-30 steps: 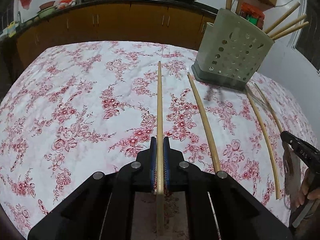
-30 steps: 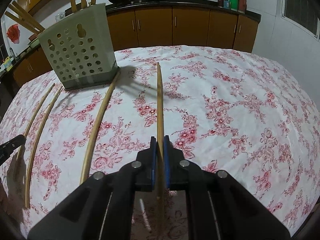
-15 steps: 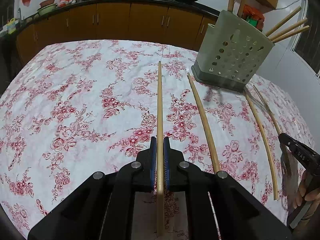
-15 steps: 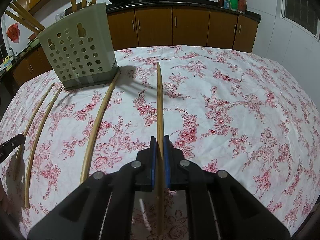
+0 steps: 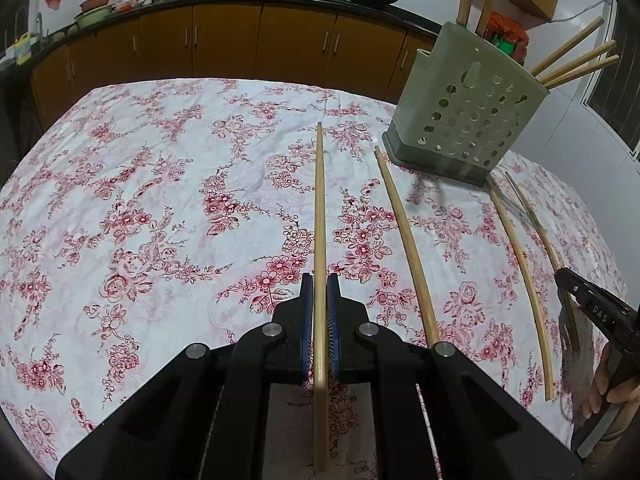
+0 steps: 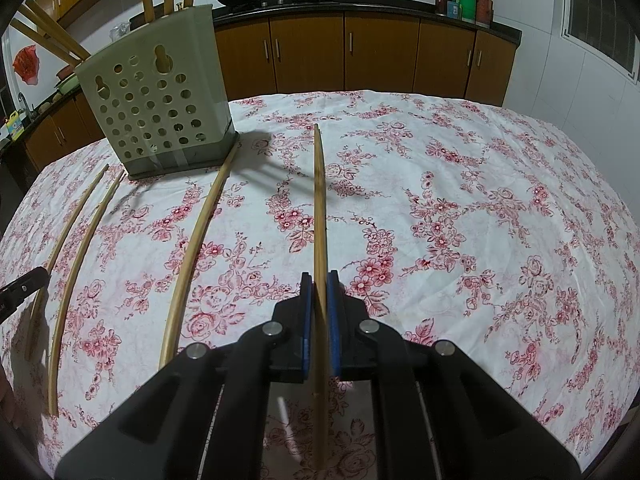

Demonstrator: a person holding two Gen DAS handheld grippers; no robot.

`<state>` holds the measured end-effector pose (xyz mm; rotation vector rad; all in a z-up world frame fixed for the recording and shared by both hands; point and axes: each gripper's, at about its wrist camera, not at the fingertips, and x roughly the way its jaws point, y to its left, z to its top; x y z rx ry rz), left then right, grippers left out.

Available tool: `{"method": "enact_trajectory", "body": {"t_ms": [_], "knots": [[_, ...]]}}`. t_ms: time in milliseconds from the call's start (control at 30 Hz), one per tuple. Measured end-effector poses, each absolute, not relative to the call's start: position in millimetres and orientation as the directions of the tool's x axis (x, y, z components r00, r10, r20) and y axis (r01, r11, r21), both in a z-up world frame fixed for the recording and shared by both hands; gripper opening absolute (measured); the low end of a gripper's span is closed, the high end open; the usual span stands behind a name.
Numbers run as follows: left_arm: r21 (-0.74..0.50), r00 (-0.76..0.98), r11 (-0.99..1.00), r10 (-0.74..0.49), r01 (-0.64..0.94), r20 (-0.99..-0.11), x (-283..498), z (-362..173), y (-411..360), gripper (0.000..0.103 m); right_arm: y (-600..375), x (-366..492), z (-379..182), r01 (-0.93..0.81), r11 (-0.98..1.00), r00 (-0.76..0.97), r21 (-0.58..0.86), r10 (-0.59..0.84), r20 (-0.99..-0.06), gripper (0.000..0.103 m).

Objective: Organize utensils
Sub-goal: 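Lift the chopstick upright with the right tool over the green holder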

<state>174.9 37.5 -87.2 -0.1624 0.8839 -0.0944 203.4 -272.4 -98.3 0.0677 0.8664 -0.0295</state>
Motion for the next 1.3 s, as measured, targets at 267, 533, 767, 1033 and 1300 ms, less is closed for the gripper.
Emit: {"method": "enact_trajectory", "body": {"t_ms": [267,533,767,1033,1300], "knots": [[-0.18,0.631,0.984,-0.149,0.015,-0.762,175.0,-87.2,36.8,0.009,-272.3,203.5,-98.3,0.053,0.997,0.647,0.047,0.001,-0.762,0.01],[-0.129,0.628,0.991,-0.12,0.032,-0.769,166.4,-86.5,34.0,0.009,-269.8,196.1,-98.3,0.046,0.998,0.647,0.035,-0.003,-0.762,0.01],[-0.125,0.628,0.992,-0.118,0.033,-0.769,165.7,-86.4,35.4,0.008,-270.6,192.6,-98.0,0.048,0.998,0.649,0.046,0.004,-0.761,0.009],[-0.109,0.652,0.993,-0.112,0.045,-0.75,162.9,-71.9,35.7,0.007,-274.3,186.0,-69.7,0.048,0.997,0.707,0.055,0.005,-0.707,0.008],[-0.141,0.747,0.989,-0.129,0.048,-0.652,158.3,-21.8,43.8,0.007,-280.3,175.0,-17.2,0.048,0.997,0.803,0.063,-0.001,-0.596,0.008]]}}
